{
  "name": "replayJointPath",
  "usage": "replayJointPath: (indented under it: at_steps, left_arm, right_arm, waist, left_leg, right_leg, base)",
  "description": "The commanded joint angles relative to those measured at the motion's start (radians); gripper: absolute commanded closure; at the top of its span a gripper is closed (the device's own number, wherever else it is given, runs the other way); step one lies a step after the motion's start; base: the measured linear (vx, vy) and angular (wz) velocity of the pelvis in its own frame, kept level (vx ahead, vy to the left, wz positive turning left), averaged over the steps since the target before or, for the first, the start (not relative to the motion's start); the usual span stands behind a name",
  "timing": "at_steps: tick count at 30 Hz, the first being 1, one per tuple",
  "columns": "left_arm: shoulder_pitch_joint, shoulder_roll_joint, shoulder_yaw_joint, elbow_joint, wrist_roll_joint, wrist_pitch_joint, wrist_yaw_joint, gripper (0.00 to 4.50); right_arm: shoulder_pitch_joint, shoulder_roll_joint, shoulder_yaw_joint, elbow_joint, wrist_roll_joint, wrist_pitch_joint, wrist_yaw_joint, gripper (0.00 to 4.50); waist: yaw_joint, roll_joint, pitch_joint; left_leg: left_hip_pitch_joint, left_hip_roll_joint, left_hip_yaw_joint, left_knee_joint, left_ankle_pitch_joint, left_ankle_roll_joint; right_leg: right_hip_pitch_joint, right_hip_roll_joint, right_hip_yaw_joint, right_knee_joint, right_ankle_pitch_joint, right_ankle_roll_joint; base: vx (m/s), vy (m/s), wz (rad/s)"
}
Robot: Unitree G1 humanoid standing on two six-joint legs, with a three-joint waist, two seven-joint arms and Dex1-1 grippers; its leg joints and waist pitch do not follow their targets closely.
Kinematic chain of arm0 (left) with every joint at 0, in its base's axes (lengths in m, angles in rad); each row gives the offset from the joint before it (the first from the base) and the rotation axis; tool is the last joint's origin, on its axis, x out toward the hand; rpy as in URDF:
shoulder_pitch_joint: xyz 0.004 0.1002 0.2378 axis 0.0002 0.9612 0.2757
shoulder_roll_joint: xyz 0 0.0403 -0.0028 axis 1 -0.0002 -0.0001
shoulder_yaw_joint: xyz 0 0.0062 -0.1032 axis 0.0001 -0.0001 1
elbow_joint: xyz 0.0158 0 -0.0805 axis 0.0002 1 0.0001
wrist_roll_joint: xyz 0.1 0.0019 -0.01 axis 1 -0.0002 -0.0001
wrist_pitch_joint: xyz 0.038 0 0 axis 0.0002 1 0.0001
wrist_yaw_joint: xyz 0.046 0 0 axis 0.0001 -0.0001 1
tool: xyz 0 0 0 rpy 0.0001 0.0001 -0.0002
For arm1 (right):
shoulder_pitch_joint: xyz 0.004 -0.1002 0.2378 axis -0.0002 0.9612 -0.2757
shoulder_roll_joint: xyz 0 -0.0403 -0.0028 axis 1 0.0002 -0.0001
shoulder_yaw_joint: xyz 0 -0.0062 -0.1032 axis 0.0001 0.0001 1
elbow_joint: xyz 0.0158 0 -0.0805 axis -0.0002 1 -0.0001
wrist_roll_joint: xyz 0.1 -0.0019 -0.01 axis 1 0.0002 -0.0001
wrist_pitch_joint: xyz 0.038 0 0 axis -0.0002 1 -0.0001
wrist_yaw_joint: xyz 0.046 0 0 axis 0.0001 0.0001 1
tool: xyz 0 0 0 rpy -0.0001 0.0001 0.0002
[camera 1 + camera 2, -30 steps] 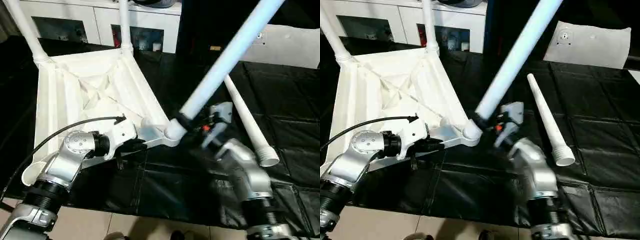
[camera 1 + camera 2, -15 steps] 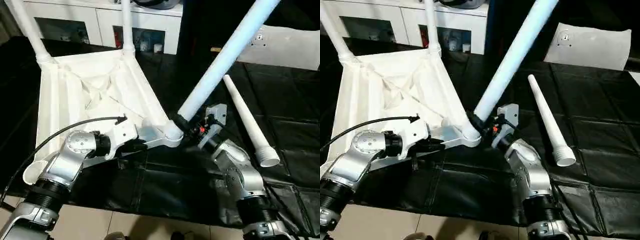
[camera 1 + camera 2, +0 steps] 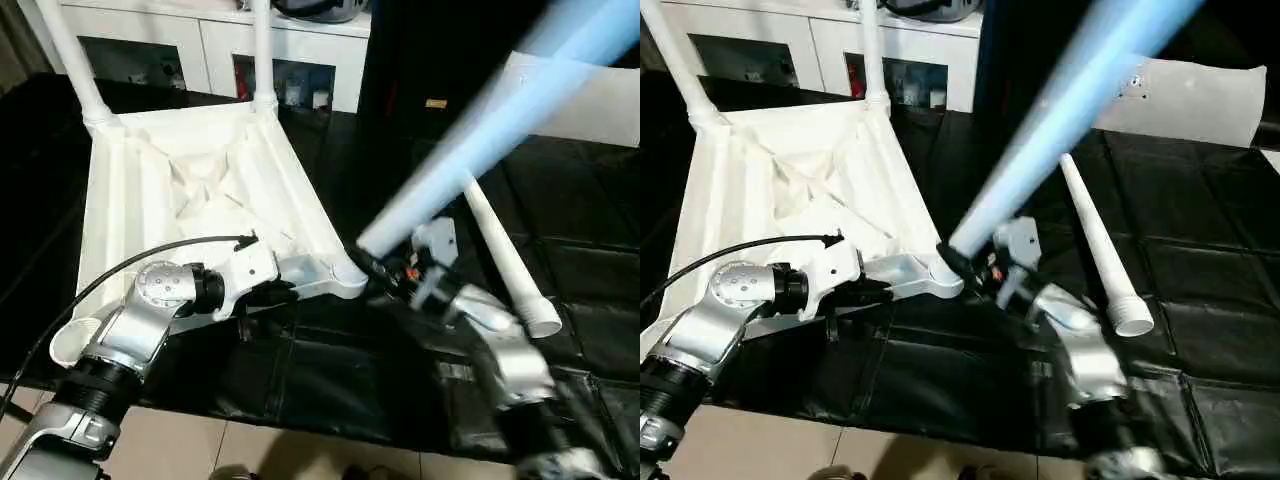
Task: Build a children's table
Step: Insert table leg to table base
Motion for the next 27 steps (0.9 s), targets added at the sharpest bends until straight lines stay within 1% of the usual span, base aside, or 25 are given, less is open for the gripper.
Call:
replayJointPath:
  at_steps: [1, 2, 4, 5, 7, 9, 10, 11, 12, 13, 15, 16, 18, 19, 20, 23, 25, 26, 27]
  left_arm:
    - [-0.012, 0.015, 0.019, 0.015, -0.008, -0.012, 0.0, 4.5]
    - [-0.012, 0.016, 0.016, 0.015, -0.014, -0.016, -0.013, 4.5]
    - [-0.016, 0.019, 0.009, 0.016, -0.024, -0.023, -0.04, 4.5]
    - [-0.017, 0.021, 0.005, 0.017, -0.026, -0.024, -0.05, 4.5]
    - [-0.019, 0.023, 0.001, 0.017, -0.027, -0.025, -0.06, 4.5]
    - [-0.036, 0.041, -0.021, 0.025, -0.027, -0.015, -0.123, 4.5]
    - [-0.041, 0.044, -0.025, 0.028, -0.027, -0.012, -0.137, 4.5]
    - [-0.046, 0.048, -0.03, 0.03, -0.027, -0.008, -0.151, 4.5]
    - [-0.048, 0.05, -0.032, 0.031, -0.027, -0.005, -0.157, 4.5]
    - [-0.059, 0.055, -0.038, 0.043, -0.026, 0.0, -0.18, 4.5]
    - [-0.096, 0.061, -0.05, 0.078, -0.035, 0.014, -0.245, 4.5]
    - [-0.106, 0.063, -0.055, 0.086, -0.038, 0.013, -0.264, 4.5]
    - [-0.119, 0.066, -0.063, 0.095, -0.038, 0.013, -0.287, 4.5]
    - [-0.123, 0.067, -0.066, 0.1, -0.036, 0.011, -0.293, 4.5]
    - [-0.134, 0.067, -0.073, 0.11, -0.032, 0.008, -0.307, 4.5]
    - [-0.147, 0.067, -0.087, 0.121, -0.025, 0.019, -0.332, 4.5]
    - [-0.159, 0.064, -0.098, 0.142, -0.01, 0.017, -0.334, 4.5]
    - [-0.172, 0.052, -0.102, 0.175, 0.008, 0.004, -0.311, 4.5]
    - [-0.172, 0.052, -0.102, 0.175, 0.008, 0.004, -0.311, 4.5]
  right_arm:
    - [0.02, -0.034, 0.009, 0.023, -0.049, 0.036, 0.018, 2.63]
    - [0.012, -0.041, 0.021, 0.022, -0.056, 0.039, 0.028, 2.63]
    - [-0.01, -0.049, 0.046, 0.029, -0.071, 0.044, 0.044, 2.63]
    - [-0.02, -0.05, 0.054, 0.034, -0.074, 0.046, 0.05, 2.63]
    - [-0.031, -0.049, 0.061, 0.04, -0.077, 0.048, 0.055, 2.63]
    - [-0.074, -0.051, 0.097, 0.056, -0.077, 0.065, 0.101, 2.63]
    - [-0.079, -0.053, 0.105, 0.058, -0.078, 0.068, 0.114, 2.63]
    - [-0.083, -0.054, 0.113, 0.058, -0.078, 0.072, 0.126, 2.63]
    - [-0.084, -0.055, 0.116, 0.058, -0.078, 0.075, 0.132, 2.63]
    - [-0.088, -0.057, 0.124, 0.058, -0.076, 0.079, 0.151, 2.63]
    - [-0.097, -0.065, 0.145, 0.067, -0.067, 0.102, 0.203, 2.63]
    - [-0.099, -0.069, 0.15, 0.071, -0.066, 0.108, 0.216, 2.63]
    - [-0.102, -0.073, 0.157, 0.078, -0.068, 0.112, 0.236, 2.63]
    - [-0.103, -0.075, 0.159, 0.081, -0.069, 0.11, 0.242, 2.63]
    - [-0.105, -0.078, 0.162, 0.086, -0.067, 0.111, 0.253, 2.63]
    - [-0.108, -0.081, 0.167, 0.088, -0.062, 0.119, 0.271, 2.63]
    - [-0.108, -0.083, 0.171, 0.083, -0.057, 0.128, 0.29, 2.63]
    - [-0.105, -0.084, 0.173, 0.073, -0.053, 0.137, 0.305, 2.63]
    - [-0.105, -0.084, 0.173, 0.073, -0.053, 0.137, 0.305, 2.63]
  waist:
    - [0.003, 0.003, -0.078]
    - [0.003, 0.002, -0.08]
    - [0.002, 0.004, -0.08]
    - [-0.002, 0.001, -0.08]
    - [-0.002, 0.001, -0.08]
    - [-0.005, -0.007, -0.077]
    - [-0.005, -0.005, -0.078]
    - [-0.006, 0.0, -0.075]
    - [-0.007, -0.001, -0.076]
    - [-0.007, -0.001, -0.077]
    - [-0.005, 0.001, -0.076]
    - [-0.004, 0.0, -0.078]
    - [-0.003, 0.002, -0.076]
    - [0.0, 0.002, -0.077]
    - [0.0, 0.002, -0.076]
    - [0.002, 0.0, -0.077]
    - [0.002, 0.002, -0.077]
    - [0.001, 0.0, -0.076]
    - [0.004, 0.001, -0.076]
  left_leg:
    - [-0.009, 0.053, -0.016, -0.058, -0.119, 0.064]
    - [-0.009, 0.053, -0.016, -0.058, -0.117, 0.063]
    - [-0.008, 0.055, -0.017, -0.058, -0.122, 0.063]
    - [-0.012, 0.054, -0.019, -0.058, -0.126, 0.062]
    - [-0.009, 0.053, -0.018, -0.057, -0.133, 0.059]
    - [-0.012, 0.053, -0.019, -0.059, -0.133, 0.061]
    - [-0.011, 0.053, -0.019, -0.058, -0.132, 0.062]
    - [-0.009, 0.056, -0.019, -0.058, -0.14, 0.061]
    - [-0.009, 0.056, -0.019, -0.059, -0.143, 0.06]
    - [-0.006, 0.057, -0.018, -0.059, -0.148, 0.057]
    - [-0.003, 0.057, -0.019, -0.061, -0.16, 0.054]
    - [-0.002, 0.058, -0.02, -0.061, -0.163, 0.05]
    - [-0.002, 0.06, -0.021, -0.061, -0.175, 0.042]
    - [0.0, 0.061, -0.02, -0.06, -0.175, 0.04]
    - [0.0, 0.06, -0.02, -0.061, -0.177, 0.039]
    - [-0.001, 0.06, -0.021, -0.061, -0.18, 0.033]
    - [0.0, 0.061, -0.022, -0.062, -0.184, 0.031]
    - [-0.001, 0.061, -0.022, -0.062, -0.185, 0.031]
    - [0.001, 0.06, -0.021, -0.061, -0.184, 0.031]
  right_leg:
    - [0.064, -0.088, 0.075, -0.082, -0.356, -0.083]
    - [0.064, -0.088, 0.075, -0.08, -0.351, -0.083]
    - [0.062, -0.087, 0.075, -0.079, -0.341, -0.09]
    - [0.065, -0.087, 0.074, -0.077, -0.343, -0.093]
    - [0.063, -0.089, 0.075, -0.08, -0.35, -0.09]
    - [0.064, -0.088, 0.074, -0.079, -0.35, -0.093]
    - [0.064, -0.088, 0.074, -0.078, -0.352, -0.094]
    - [0.061, -0.09, 0.076, -0.08, -0.355, -0.094]
    - [0.061, -0.089, 0.076, -0.08, -0.354, -0.094]
    - [0.06, -0.088, 0.076, -0.08, -0.345, -0.097]
    - [0.059, -0.086, 0.076, -0.08, -0.335, -0.103]
    - [0.06, -0.087, 0.076, -0.077, -0.323, -0.111]
    - [0.06, -0.09, 0.077, -0.077, -0.326, -0.116]
    - [0.06, -0.091, 0.077, -0.077, -0.324, -0.119]
    - [0.059, -0.09, 0.077, -0.079, -0.329, -0.12]
    - [0.062, -0.091, 0.076, -0.079, -0.341, -0.118]
    - [0.062, -0.091, 0.076, -0.081, -0.342, -0.117]
    - [0.063, -0.091, 0.076, -0.081, -0.344, -0.116]
    - [0.062, -0.091, 0.076, -0.082, -0.349, -0.114]
  base:
    - [0.0, 0.0, 0.0]
    - [0.0, 0.0, 0.0]
    - [0.0, 0.0, 0.0]
    - [0.0, 0.0, 0.0]
    - [0.0, 0.0, 0.0]
    - [0.0, 0.0, 0.0]
    - [0.0, 0.0, 0.0]
    - [0.0, 0.0, 0.0]
    - [0.0, 0.0, 0.0]
    - [0.0, 0.0, 0.0]
    - [0.0, 0.0, 0.0]
    - [0.0, 0.0, 0.0]
    - [0.0, 0.0, 0.0]
    - [0.0, 0.0, 0.0]
    - [0.0, 0.0, 0.0]
    - [0.0, 0.0, 0.0]
    - [0.0, 0.0, 0.0]
    - [0.0, 0.0, 0.0]
    - [0.0, 0.0, 0.0]
